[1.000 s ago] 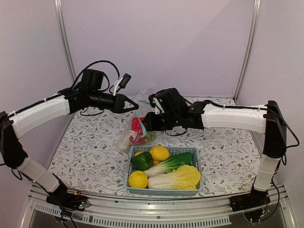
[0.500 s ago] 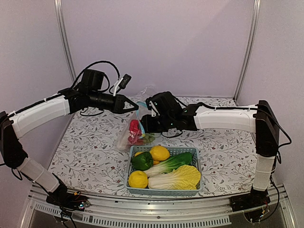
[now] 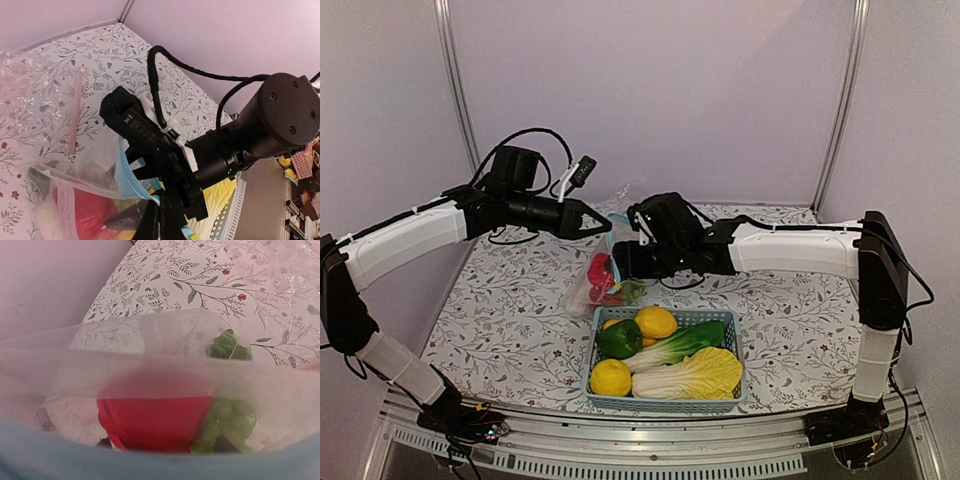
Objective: Place the food in the zip-top bag and seal the zipper
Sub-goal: Place the fake vegetable in the zipper food storage bag, then pick up the fake vegetable from the bin.
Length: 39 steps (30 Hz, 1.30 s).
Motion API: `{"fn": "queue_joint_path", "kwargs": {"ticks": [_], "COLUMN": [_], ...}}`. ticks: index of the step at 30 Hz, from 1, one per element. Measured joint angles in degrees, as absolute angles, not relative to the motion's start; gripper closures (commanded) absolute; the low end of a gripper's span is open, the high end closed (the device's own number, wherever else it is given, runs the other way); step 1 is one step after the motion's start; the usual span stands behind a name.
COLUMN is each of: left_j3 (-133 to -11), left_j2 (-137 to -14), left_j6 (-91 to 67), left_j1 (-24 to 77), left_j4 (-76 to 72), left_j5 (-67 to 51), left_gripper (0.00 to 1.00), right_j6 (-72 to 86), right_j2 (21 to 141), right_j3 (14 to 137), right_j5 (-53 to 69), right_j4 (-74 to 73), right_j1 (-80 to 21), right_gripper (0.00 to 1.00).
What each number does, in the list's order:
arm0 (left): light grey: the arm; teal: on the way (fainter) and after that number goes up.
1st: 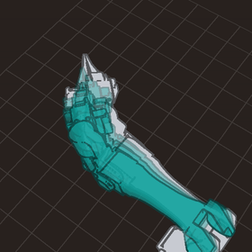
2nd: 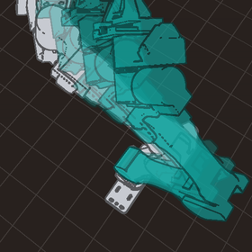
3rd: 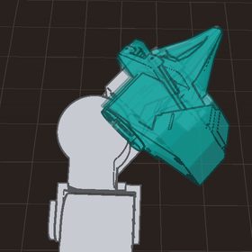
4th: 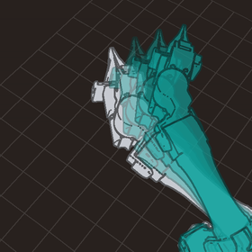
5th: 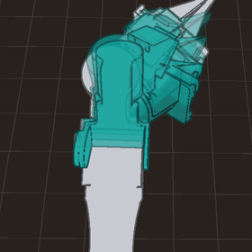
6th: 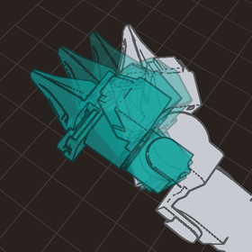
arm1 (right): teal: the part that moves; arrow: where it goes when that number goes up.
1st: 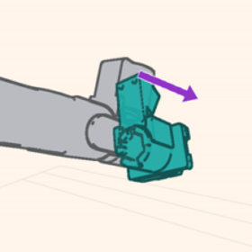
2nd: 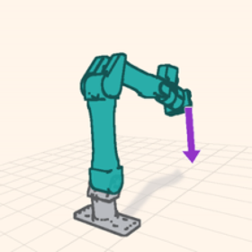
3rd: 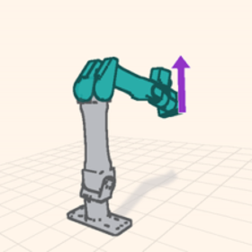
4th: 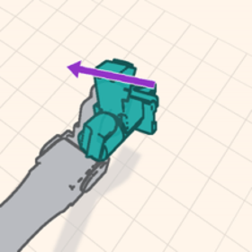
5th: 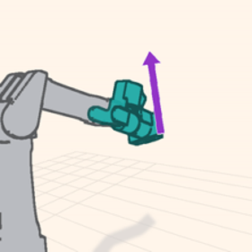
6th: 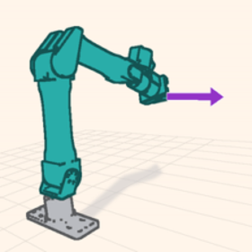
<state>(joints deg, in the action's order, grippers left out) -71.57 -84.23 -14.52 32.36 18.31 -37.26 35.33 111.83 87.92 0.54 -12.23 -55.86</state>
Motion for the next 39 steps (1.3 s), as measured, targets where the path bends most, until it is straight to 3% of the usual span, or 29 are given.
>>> {"fn": "queue_joint_path", "kwargs": {"ticks": [15,28,36,39], "left_j3": [-71.6,-71.6,-71.6,-71.6], "left_j2": [-84.2,-84.2,-84.2,-84.2], "left_j6": [-14.5,-14.2,-14.1,-14.1], "left_j1": [32.4,32.3,32.3,32.3], "left_j4": [18.3,18.3,18.3,18.3], "left_j5": [-37.2,-36.8,-36.8,-36.8], "left_gripper": [1.0,1.0,1.0,1.0], "right_j6": [31.9,32.4,35.7,36.9], "right_j2": [103.6,88.8,82.0,82.0], "right_j3": [86.2,72.8,65.9,64.2], "right_j5": [-0.6,-2.9,-3.0,-2.5], "right_j4": [-12.5,-13.1,-15.5,-16.0], "right_j1": [-55.8,-56.3,-61.3,-63.5], "right_gripper": [0.19,0.23,0.33,0.3]}}
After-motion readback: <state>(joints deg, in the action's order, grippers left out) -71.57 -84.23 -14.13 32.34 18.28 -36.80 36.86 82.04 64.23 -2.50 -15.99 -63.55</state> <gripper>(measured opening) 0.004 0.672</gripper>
